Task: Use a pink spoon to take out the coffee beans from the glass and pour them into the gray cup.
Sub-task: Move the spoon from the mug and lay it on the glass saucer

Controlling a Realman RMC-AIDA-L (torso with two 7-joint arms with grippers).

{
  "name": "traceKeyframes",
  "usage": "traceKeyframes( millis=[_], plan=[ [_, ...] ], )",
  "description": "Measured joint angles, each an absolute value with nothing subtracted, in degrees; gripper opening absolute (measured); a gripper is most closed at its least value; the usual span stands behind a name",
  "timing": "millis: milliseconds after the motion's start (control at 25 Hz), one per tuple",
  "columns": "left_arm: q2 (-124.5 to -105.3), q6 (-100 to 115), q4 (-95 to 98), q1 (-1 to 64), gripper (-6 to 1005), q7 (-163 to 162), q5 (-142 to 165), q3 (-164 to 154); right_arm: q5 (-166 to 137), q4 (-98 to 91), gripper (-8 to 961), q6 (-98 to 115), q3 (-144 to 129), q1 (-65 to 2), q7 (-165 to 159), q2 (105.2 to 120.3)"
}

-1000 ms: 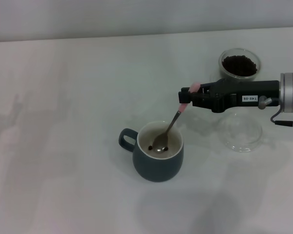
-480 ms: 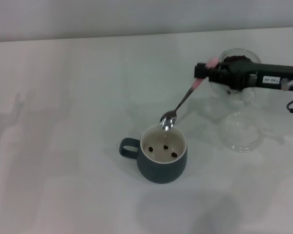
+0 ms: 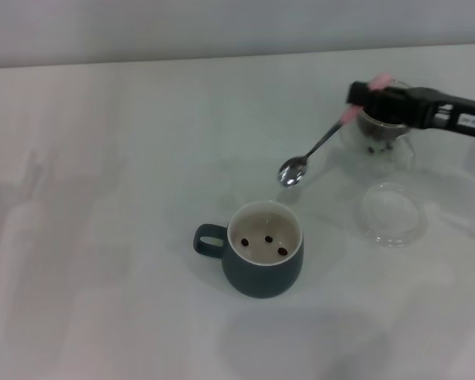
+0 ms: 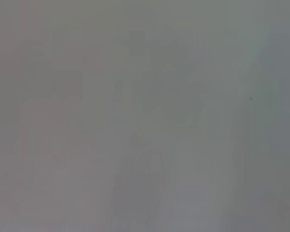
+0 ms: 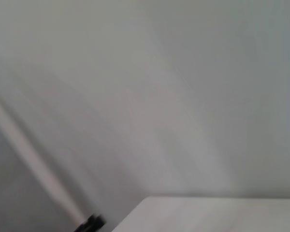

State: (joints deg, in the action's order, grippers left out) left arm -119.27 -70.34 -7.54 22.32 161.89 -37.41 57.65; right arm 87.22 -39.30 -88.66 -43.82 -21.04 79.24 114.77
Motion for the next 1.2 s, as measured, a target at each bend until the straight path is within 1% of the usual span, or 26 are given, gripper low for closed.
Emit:
traceKeyframes(
  millis=[200, 440, 640, 920, 1200],
  plan=[
    [-119.21, -70.4, -7.4, 22.2, 863, 161.9, -37.3, 57.7, 87.2, -38.3, 167, -88.4, -38.8, -18.4, 79.1, 114.69],
    [-119.17, -70.5, -7.1, 22.1, 863, 161.9, -37.3, 57.6, 86.9, -36.0, 167, -88.2, -37.4, -14.3, 79.1, 113.63],
    [-119.08, -70.4, -7.1, 22.1, 863, 161.9, -37.2, 57.4, 86.6, -35.3, 168, -86.9, -37.1, -12.6, 80.2, 114.05],
    [-119.06, -70.2, -7.0, 22.1, 863, 161.9, -37.1, 57.3, 85.8, -34.9, 168, -83.1, -37.2, -11.5, 80.9, 113.82],
    [-119.0, -70.2, -7.0, 22.0, 863, 161.9, -37.1, 57.2, 84.4, -33.5, 169, -80.9, -37.7, -12.3, 80.9, 112.63]
  ],
)
